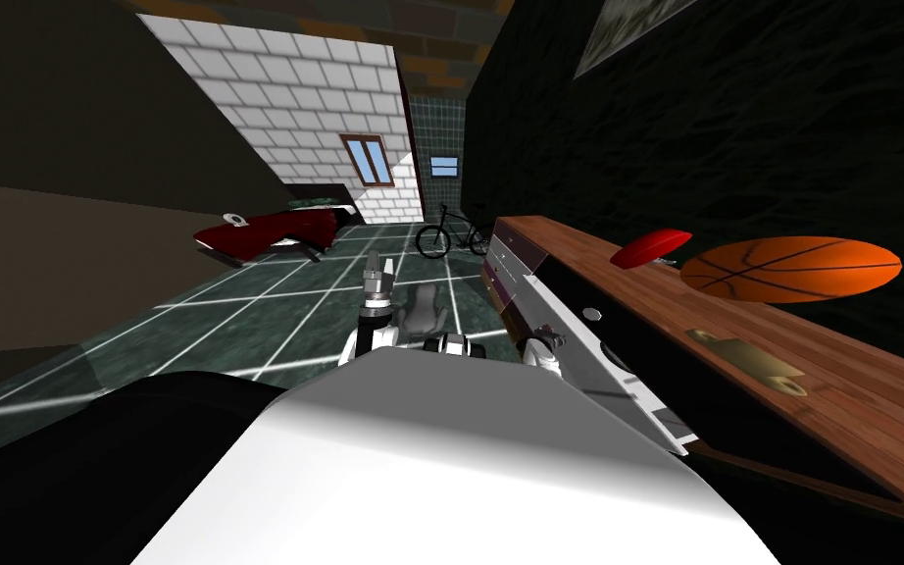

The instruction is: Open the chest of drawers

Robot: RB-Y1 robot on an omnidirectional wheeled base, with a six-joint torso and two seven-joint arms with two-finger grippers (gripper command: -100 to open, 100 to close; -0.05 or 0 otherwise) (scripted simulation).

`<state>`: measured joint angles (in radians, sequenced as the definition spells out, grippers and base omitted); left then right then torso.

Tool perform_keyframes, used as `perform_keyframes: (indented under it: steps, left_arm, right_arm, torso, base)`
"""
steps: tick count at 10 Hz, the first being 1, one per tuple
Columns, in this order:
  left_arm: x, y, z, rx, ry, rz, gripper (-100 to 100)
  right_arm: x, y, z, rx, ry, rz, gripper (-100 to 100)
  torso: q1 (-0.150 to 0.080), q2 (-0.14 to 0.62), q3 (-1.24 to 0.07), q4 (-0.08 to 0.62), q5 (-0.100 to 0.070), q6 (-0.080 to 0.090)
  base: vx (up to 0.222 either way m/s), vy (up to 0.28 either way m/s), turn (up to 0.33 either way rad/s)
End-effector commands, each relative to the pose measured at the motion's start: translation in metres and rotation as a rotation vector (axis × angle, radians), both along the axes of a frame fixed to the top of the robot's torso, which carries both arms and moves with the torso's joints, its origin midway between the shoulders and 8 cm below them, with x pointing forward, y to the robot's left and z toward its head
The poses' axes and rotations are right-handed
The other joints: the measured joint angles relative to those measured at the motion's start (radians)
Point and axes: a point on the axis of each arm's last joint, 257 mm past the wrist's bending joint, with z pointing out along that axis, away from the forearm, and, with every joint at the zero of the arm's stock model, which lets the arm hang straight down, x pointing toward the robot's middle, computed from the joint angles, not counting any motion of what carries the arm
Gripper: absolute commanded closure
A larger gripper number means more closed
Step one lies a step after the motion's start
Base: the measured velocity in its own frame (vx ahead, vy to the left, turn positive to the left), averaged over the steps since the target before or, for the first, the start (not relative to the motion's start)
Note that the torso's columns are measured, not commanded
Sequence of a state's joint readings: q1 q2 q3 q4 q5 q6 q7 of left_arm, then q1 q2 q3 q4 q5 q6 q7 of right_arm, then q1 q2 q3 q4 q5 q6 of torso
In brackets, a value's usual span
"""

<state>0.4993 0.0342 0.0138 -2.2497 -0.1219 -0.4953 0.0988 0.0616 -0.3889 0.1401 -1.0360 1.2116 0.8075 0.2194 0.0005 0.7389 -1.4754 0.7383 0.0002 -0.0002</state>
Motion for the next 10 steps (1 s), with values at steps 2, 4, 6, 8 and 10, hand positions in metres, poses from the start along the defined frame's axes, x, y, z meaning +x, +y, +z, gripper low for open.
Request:
perform_keyframes:
  steps: [2,4,6,8,10]
  left_arm:
    - [0.0,0.0,0.0,0.0,0.0,0.0,0]
    - [0.0,0.0,0.0,0.0,0.0,0.0,0]
    - [0.0,0.0,0.0,0.0,0.0,0.0,0]
    - [0.0,0.0,0.0,0.0,0.0,0.0,0]
    - [0.0,0.0,0.0,0.0,0.0,0.0,0]
  right_arm:
    - [0.023,0.003,0.006,0.042,-0.026,0.002,-100]
    - [0.037,0.005,0.011,0.065,-0.042,0.005,-100]
    - [0.039,0.004,0.012,0.068,-0.044,0.005,-100]
    - [0.036,0.005,0.01,0.068,-0.043,0.004,-100]
    - [0.039,0.007,0.013,0.066,-0.045,0.005,100]
  torso:
    - [-0.001,0.0,0.0,0.0,0.0,0.0]
    - [0.0,-0.001,-0.001,0.0,0.0,0.0]
    - [-0.002,0.001,0.0,0.0,0.0,0.0]
    - [-0.006,-0.004,-0.002,-0.001,-0.001,0.0]
    - [0.001,-0.001,0.0,0.0,0.0,0.0]
  base:
    - [0.018,0.036,-0.101]
    - [0.017,0.043,-0.091]
    - [-0.013,0.013,-0.038]
    - [0.049,-0.066,0.019]
    - [-0.019,0.032,-0.039]
